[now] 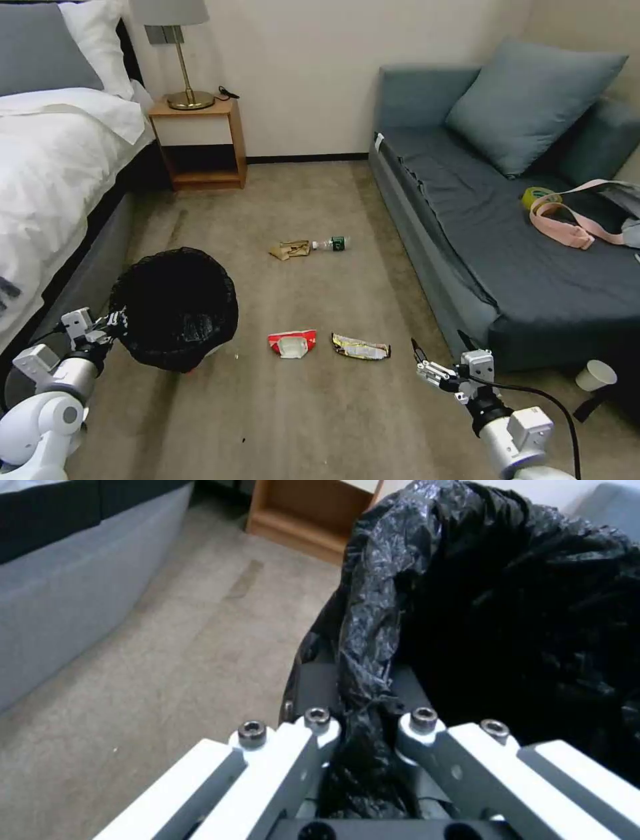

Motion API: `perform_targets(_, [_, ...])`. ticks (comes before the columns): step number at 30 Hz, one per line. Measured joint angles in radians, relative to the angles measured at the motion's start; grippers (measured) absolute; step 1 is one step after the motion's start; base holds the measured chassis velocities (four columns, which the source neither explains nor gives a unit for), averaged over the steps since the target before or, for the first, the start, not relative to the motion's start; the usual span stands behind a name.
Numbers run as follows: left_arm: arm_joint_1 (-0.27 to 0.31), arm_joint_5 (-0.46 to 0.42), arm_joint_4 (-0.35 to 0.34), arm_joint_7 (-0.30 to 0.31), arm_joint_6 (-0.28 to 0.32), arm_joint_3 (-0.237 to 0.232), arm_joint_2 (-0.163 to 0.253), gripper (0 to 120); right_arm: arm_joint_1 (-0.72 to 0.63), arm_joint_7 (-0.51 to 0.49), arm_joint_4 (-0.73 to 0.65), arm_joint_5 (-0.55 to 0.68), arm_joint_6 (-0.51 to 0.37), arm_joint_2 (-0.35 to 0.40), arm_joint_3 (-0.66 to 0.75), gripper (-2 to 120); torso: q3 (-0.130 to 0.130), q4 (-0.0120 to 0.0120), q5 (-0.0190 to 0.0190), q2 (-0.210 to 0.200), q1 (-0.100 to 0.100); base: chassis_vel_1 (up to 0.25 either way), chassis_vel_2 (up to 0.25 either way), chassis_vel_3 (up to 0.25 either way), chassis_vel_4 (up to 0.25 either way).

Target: Pick up the trash bin, then pick up the garbage on the floor and place it into the trash bin.

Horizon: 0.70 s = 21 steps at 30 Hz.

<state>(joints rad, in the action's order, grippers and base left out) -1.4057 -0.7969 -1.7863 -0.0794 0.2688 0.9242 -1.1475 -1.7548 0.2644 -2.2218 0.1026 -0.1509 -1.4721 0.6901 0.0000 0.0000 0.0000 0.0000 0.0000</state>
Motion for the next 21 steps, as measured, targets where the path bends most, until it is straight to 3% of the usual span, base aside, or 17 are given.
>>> perform_targets(21, [-0.026,-0.002,-0.013,-0.011,-0.01,-0.006,0.002,4,-0.007,0.001,0.002,-0.018,-0.001,-0.01,-0.002,100,0.0,0.0,0.0,0.0,0.0,-0.11,0.118,0.109,-0.115])
